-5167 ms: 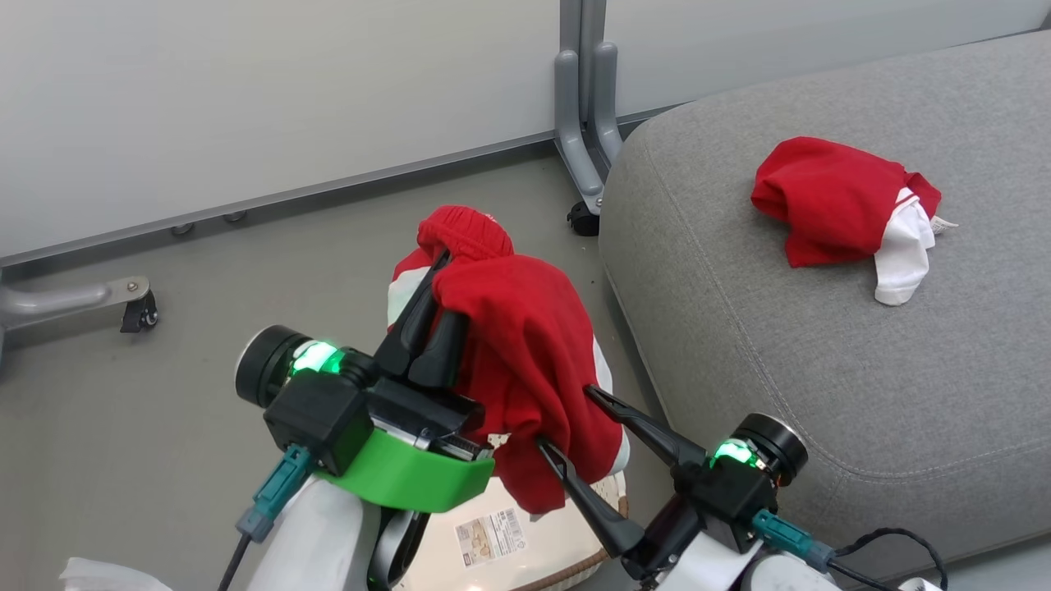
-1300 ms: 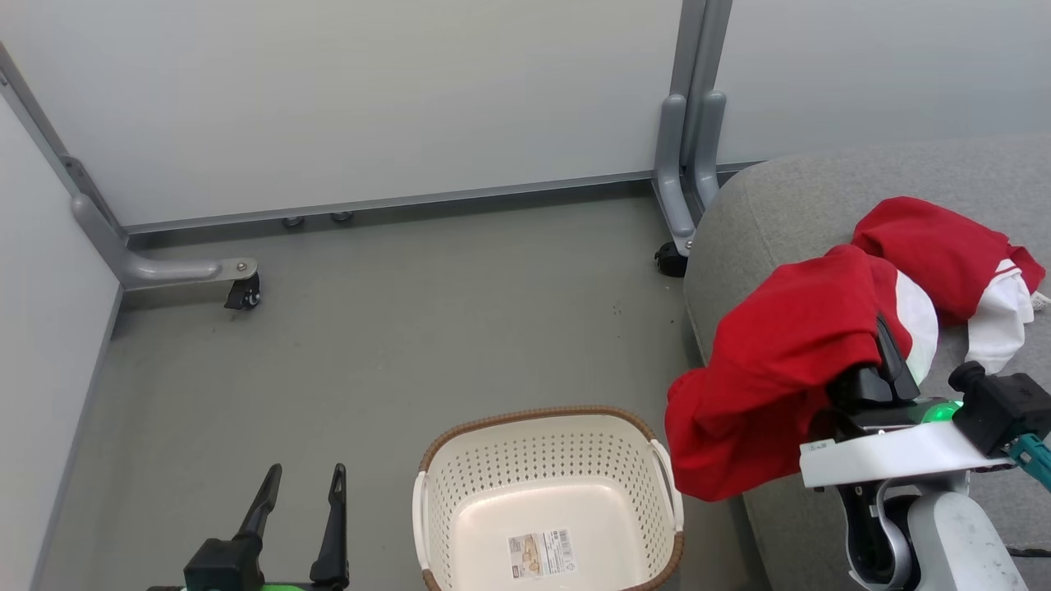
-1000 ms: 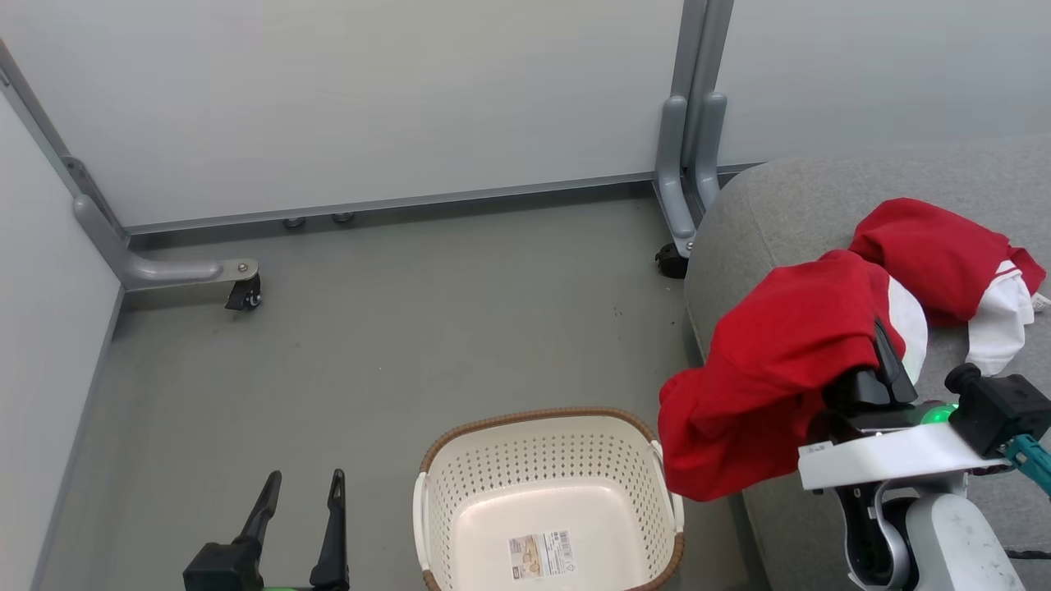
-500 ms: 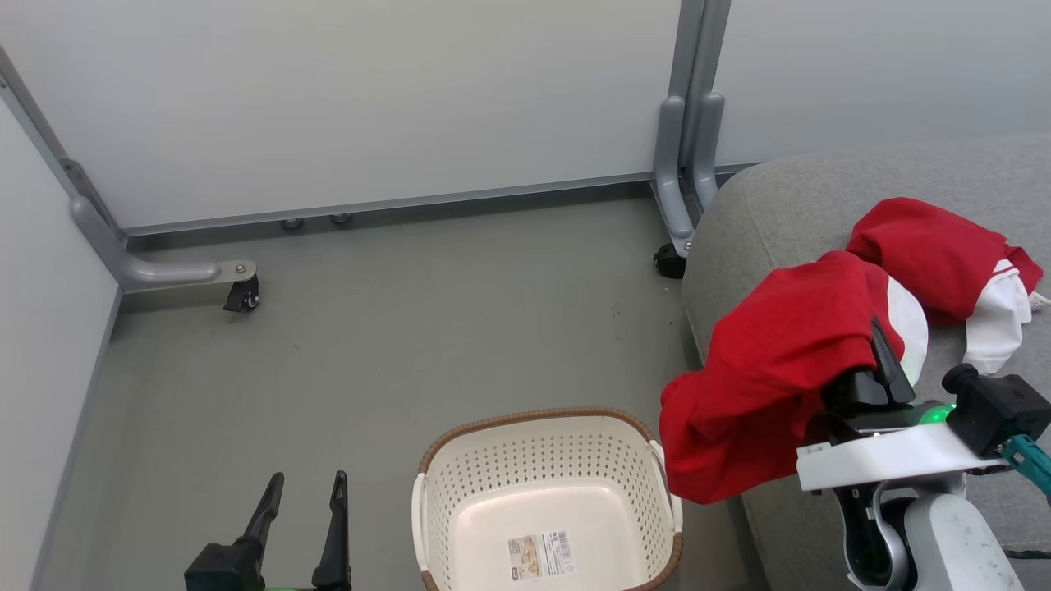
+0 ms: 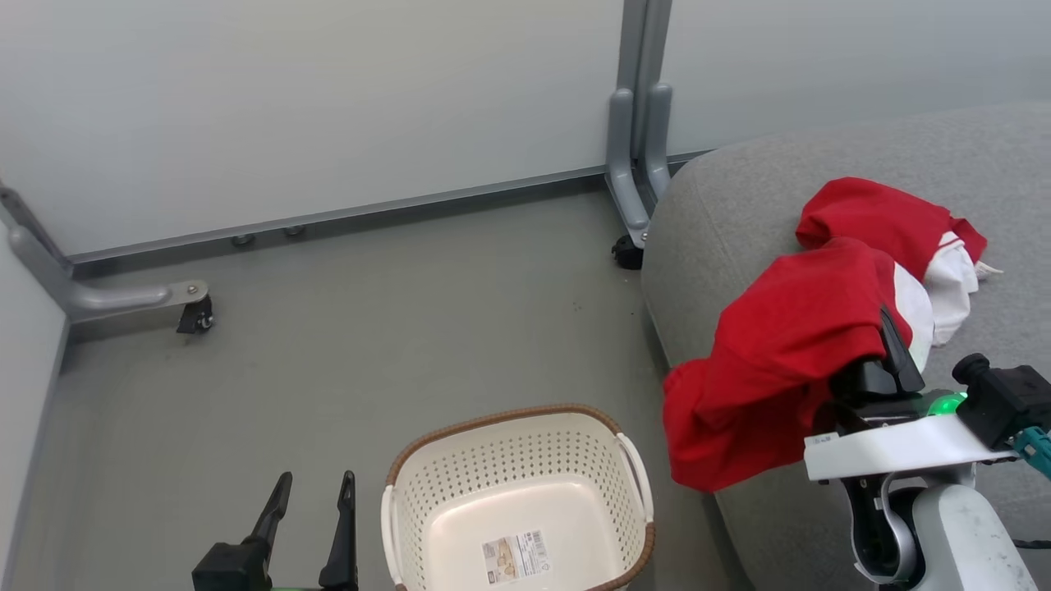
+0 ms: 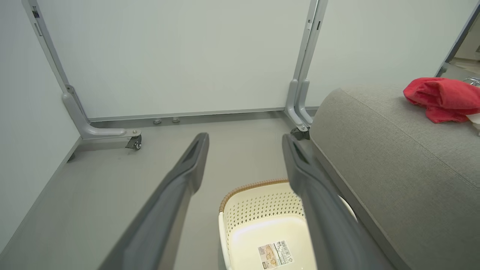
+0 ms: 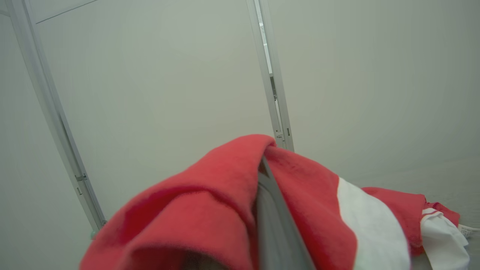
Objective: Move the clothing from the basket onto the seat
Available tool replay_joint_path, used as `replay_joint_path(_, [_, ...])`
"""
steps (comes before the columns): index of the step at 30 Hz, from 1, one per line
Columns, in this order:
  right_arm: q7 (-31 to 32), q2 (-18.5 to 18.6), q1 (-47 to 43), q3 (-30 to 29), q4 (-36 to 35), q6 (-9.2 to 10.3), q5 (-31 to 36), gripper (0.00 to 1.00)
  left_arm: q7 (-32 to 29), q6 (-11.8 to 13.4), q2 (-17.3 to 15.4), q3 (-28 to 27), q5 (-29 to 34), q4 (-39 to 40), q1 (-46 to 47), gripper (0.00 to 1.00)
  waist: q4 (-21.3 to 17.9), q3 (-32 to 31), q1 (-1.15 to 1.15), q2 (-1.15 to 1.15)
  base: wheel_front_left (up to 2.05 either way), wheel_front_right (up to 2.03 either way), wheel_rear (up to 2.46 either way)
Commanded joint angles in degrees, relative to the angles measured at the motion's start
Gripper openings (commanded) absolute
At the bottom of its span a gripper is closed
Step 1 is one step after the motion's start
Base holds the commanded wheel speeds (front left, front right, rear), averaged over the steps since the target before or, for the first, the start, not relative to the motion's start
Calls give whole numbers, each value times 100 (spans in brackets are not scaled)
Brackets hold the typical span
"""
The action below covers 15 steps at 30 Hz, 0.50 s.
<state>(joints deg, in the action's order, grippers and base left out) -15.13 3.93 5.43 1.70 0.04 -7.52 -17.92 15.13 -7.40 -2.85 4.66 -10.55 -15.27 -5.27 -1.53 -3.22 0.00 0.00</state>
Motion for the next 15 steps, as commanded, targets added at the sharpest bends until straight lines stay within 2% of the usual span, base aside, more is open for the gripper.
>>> replay_joint_path(1, [-2, 26, 76, -28, -26, 6, 38, 0, 1, -6, -9, 0, -36, 8, 44, 100, -277, 41, 0, 0, 0, 0, 0])
replay_joint_path(15, [-2, 65, 73, -327, -170, 6, 44, 0, 1, -6, -10, 118, -46, 44, 243, 100, -1531, 229, 0, 0, 0, 0, 0])
